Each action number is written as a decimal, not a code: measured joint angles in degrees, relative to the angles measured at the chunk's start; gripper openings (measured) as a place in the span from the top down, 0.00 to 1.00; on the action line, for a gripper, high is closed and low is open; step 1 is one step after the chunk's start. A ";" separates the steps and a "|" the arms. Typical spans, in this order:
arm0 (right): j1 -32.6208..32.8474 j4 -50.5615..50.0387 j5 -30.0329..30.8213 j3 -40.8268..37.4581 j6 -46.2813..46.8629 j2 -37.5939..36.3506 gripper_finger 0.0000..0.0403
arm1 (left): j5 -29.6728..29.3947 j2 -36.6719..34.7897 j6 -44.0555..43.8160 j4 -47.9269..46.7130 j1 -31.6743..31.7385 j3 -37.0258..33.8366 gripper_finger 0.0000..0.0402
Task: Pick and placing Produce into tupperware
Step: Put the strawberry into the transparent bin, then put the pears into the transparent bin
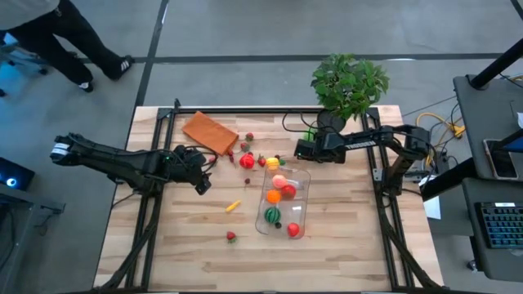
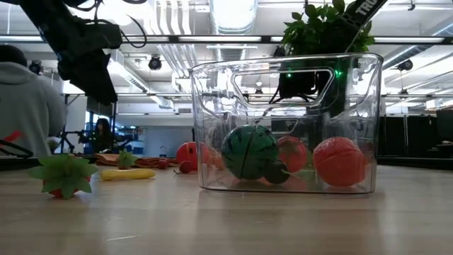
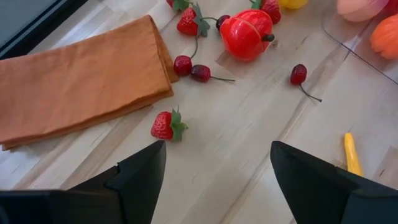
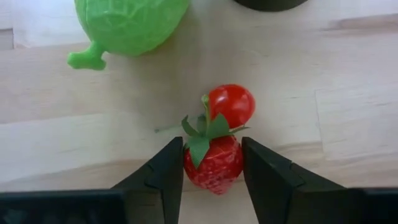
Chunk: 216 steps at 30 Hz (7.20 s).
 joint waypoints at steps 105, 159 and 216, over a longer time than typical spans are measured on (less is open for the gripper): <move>34.66 -50.22 3.01 34.63 16.34 -14.50 0.28 | 30.00 38.88 58.31 39.16 23.67 7.21 0.32; 34.66 -50.00 4.48 34.61 17.23 -14.48 0.28 | 25.03 43.08 56.41 50.66 22.81 8.44 0.32; 34.66 -50.22 4.50 34.61 14.24 -14.46 0.28 | 25.80 43.97 46.38 54.10 21.42 9.66 0.18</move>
